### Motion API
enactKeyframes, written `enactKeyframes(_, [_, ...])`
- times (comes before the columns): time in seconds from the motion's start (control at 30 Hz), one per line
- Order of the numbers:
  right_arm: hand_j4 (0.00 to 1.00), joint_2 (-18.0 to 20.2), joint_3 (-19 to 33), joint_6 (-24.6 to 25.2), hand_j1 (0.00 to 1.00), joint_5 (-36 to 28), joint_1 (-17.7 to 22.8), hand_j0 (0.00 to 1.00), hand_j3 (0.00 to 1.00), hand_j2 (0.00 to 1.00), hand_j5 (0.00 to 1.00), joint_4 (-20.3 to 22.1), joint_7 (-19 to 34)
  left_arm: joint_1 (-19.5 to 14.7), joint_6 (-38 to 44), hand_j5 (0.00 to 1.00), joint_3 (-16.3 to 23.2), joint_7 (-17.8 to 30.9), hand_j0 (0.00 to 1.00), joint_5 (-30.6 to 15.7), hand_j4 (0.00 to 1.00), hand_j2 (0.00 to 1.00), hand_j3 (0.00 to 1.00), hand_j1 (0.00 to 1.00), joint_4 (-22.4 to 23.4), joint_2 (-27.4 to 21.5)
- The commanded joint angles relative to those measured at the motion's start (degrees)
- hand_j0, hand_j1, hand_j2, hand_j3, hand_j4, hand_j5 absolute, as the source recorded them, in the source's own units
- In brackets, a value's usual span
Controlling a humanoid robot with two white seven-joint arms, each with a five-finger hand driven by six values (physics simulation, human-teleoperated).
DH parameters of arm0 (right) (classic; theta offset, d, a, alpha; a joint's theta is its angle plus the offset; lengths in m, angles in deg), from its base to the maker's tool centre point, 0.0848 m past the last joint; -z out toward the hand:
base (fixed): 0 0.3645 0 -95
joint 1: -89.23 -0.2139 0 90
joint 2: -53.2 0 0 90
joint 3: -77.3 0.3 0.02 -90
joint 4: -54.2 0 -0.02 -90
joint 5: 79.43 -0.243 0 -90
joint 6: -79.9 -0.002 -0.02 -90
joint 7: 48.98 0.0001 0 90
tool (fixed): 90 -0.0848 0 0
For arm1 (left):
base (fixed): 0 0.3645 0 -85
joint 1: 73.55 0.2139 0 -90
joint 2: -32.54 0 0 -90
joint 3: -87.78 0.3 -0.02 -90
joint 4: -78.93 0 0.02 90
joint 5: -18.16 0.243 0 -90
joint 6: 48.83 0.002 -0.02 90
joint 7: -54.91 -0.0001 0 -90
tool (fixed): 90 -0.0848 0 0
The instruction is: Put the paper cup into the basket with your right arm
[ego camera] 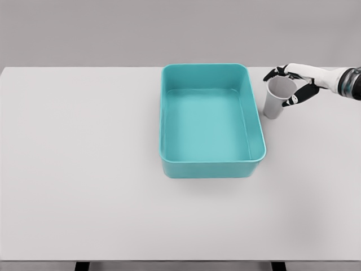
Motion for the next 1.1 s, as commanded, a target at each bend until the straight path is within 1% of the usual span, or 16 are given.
enactKeyframes(0.0, [0.66,0.7,0.1,0.1,0.66,-0.3,0.0,0.66,0.66,0.66,0.66,0.5,0.0,0.0,0.0,1.0,0.0,0.0,1.0,0.0,1.0,1.0,1.0,1.0,0.0,0.0])
enactKeyframes(0.23, [0.66,1.8,0.4,0.3,0.66,-0.4,-0.4,0.66,0.66,0.66,0.66,2.6,0.0,0.0,0.0,1.0,0.0,0.0,1.0,0.0,1.0,1.0,1.0,1.0,0.0,0.0])
enactKeyframes(0.27, [0.66,2.6,0.4,0.3,0.66,-0.4,-0.4,0.66,0.66,0.66,0.66,3.0,0.0,0.0,0.0,1.0,0.0,0.0,1.0,0.0,1.0,1.0,1.0,1.0,0.0,0.0])
enactKeyframes(0.5, [0.66,4.3,0.7,0.5,0.66,-0.8,-0.4,0.66,0.66,0.66,0.66,5.2,0.0,0.0,0.0,1.0,0.0,0.0,1.0,0.0,1.0,1.0,1.0,1.0,-0.1,0.0])
enactKeyframes(0.57, [0.66,4.3,1.4,0.5,0.66,-1.0,-0.4,0.66,0.66,0.66,0.66,6.6,0.0,0.0,0.0,1.0,0.0,0.0,1.0,0.0,1.0,1.0,1.0,1.0,0.0,0.0])
enactKeyframes(0.63, [0.66,5.0,1.5,0.6,0.66,-1.1,-0.4,0.66,0.66,0.66,0.66,7.3,0.0,0.0,0.0,1.0,0.0,0.0,1.0,0.0,1.0,1.0,1.0,1.0,0.0,0.0])
enactKeyframes(0.87, [0.66,5.7,1.6,0.7,0.66,-1.3,-0.4,0.66,0.66,0.66,0.66,9.6,0.0,0.0,0.0,1.0,0.0,0.0,1.0,0.0,1.0,1.0,1.0,1.0,-0.1,0.0])
enactKeyframes(0.93, [0.67,6.1,3.3,0.7,0.67,-1.4,0.0,0.67,0.67,0.67,0.67,9.9,0.0,0.0,0.0,1.0,0.0,0.0,1.0,0.0,1.0,1.0,1.0,1.0,0.0,0.0])
enactKeyframes(1.07, [0.67,6.1,3.6,0.7,0.67,-1.4,0.0,0.67,0.67,0.67,0.67,10.8,0.0,0.0,0.0,1.0,0.0,0.0,1.0,0.0,1.0,1.0,1.0,1.0,0.0,0.0])
